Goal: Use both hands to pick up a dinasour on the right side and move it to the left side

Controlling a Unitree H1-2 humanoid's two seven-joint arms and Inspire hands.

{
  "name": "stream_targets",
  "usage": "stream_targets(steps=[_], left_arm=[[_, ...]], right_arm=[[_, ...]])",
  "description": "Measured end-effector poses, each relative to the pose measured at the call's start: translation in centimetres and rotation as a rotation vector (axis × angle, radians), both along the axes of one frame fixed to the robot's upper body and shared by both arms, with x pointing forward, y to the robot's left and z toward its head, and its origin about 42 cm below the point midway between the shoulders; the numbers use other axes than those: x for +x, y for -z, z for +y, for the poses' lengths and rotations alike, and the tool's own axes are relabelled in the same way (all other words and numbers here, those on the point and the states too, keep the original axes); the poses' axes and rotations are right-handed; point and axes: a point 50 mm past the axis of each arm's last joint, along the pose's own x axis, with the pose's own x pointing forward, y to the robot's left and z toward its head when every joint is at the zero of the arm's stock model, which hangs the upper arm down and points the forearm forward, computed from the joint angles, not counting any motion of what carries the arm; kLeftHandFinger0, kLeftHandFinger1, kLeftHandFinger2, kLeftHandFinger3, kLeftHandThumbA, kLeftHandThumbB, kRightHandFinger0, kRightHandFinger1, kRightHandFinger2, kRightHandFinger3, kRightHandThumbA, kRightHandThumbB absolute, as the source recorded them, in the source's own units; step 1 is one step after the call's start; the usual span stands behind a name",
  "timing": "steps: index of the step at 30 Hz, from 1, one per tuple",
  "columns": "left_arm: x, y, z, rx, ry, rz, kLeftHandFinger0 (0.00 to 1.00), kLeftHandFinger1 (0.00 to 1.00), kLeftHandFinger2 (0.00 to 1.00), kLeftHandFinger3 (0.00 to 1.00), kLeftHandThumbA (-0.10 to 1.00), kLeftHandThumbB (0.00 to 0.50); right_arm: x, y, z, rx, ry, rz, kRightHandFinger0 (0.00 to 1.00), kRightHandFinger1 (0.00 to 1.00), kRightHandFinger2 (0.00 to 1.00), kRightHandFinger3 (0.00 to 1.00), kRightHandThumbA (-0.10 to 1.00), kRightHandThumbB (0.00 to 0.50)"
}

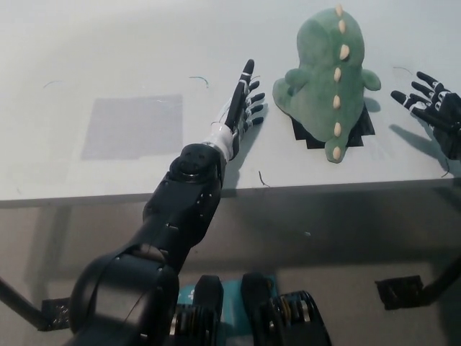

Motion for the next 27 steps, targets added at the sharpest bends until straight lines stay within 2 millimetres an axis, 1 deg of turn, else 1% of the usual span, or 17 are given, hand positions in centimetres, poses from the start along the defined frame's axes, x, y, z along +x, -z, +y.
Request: stream_targets(steps=[2,4,6,8,9,11,12,13,16,17,19,20,21,22,24,27], left_arm=[[0.0,0.0,0.0,-0.003,0.000,0.000,1.00,1.00,1.00,1.00,1.00,0.459],[0.0,0.0,-0.1,-0.004,0.000,-0.001,1.00,1.00,1.00,1.00,1.00,0.469],[0.0,0.0,-0.1,-0.004,0.000,-0.002,1.00,1.00,1.00,1.00,1.00,0.472],[0.0,-0.1,-0.1,-0.002,0.001,-0.003,1.00,1.00,1.00,1.00,1.00,0.469],[0.0,-0.2,-0.1,-0.001,0.001,-0.005,1.00,1.00,1.00,1.00,1.00,0.476],[0.1,-0.4,-0.2,0.001,0.004,-0.006,1.00,1.00,1.00,1.00,1.00,0.489],[0.1,-0.4,-0.3,0.002,0.005,-0.004,1.00,1.00,1.00,1.00,1.00,0.488],[0.1,-0.4,-0.4,0.001,0.007,-0.003,1.00,1.00,1.00,1.00,1.00,0.476],[0.0,-0.5,-1.0,-0.002,0.016,0.002,1.00,1.00,1.00,1.00,1.00,0.488],[-0.1,-0.5,-1.1,-0.003,0.019,0.003,1.00,1.00,1.00,1.00,1.00,0.492],[-0.1,-0.5,-1.5,-0.002,0.025,0.003,1.00,1.00,1.00,1.00,1.00,0.491],[-0.1,-0.6,-1.6,-0.001,0.028,0.004,1.00,1.00,1.00,1.00,1.00,0.471],[-0.2,-0.7,-1.8,-0.001,0.031,0.003,1.00,1.00,1.00,1.00,1.00,0.463],[-0.1,-0.8,-2.0,-0.001,0.034,0.003,1.00,1.00,1.00,1.00,1.00,0.454],[-0.1,-1.1,-2.4,0.001,0.041,0.003,1.00,1.00,1.00,1.00,1.00,0.467],[-0.1,-1.6,-3.2,0.002,0.056,0.002,1.00,1.00,1.00,1.00,1.00,0.456]], right_arm=[[0.0,-0.1,0.1,0.001,-0.002,-0.005,1.00,1.00,1.00,1.00,1.00,0.347],[0.1,-0.2,0.3,0.003,-0.006,-0.010,1.00,1.00,1.00,1.00,1.00,0.355],[0.1,-0.2,0.5,0.006,-0.009,-0.009,1.00,1.00,1.00,1.00,1.00,0.339],[0.1,-0.1,0.8,0.008,-0.012,-0.008,1.00,1.00,1.00,1.00,1.00,0.337],[0.1,0.0,0.9,0.010,-0.014,-0.008,1.00,1.00,1.00,1.00,1.00,0.341],[0.1,0.0,1.3,0.015,-0.019,-0.007,1.00,1.00,1.00,1.00,1.00,0.327],[0.2,0.1,1.7,0.019,-0.024,-0.007,1.00,1.00,1.00,1.00,1.00,0.326],[0.2,0.1,2.0,0.023,-0.028,-0.007,1.00,1.00,1.00,1.00,1.00,0.320],[0.3,0.3,2.8,0.031,-0.040,-0.002,1.00,1.00,1.00,1.00,1.00,0.324],[0.3,0.3,3.1,0.033,-0.043,-0.001,1.00,1.00,1.00,1.00,1.00,0.338],[0.4,0.4,3.8,0.036,-0.054,0.001,1.00,1.00,1.00,1.00,1.00,0.342],[0.5,0.4,4.0,0.037,-0.059,0.001,1.00,1.00,1.00,1.00,1.00,0.345],[0.5,0.4,4.3,0.038,-0.063,0.000,1.00,1.00,1.00,1.00,1.00,0.356],[0.6,0.3,4.5,0.039,-0.067,0.000,1.00,1.00,1.00,1.00,1.00,0.342],[0.7,0.3,5.2,0.039,-0.076,-0.002,1.00,1.00,1.00,1.00,1.00,0.358],[0.8,0.5,6.2,0.041,-0.089,0.001,1.00,1.00,1.00,1.00,1.00,0.366]])
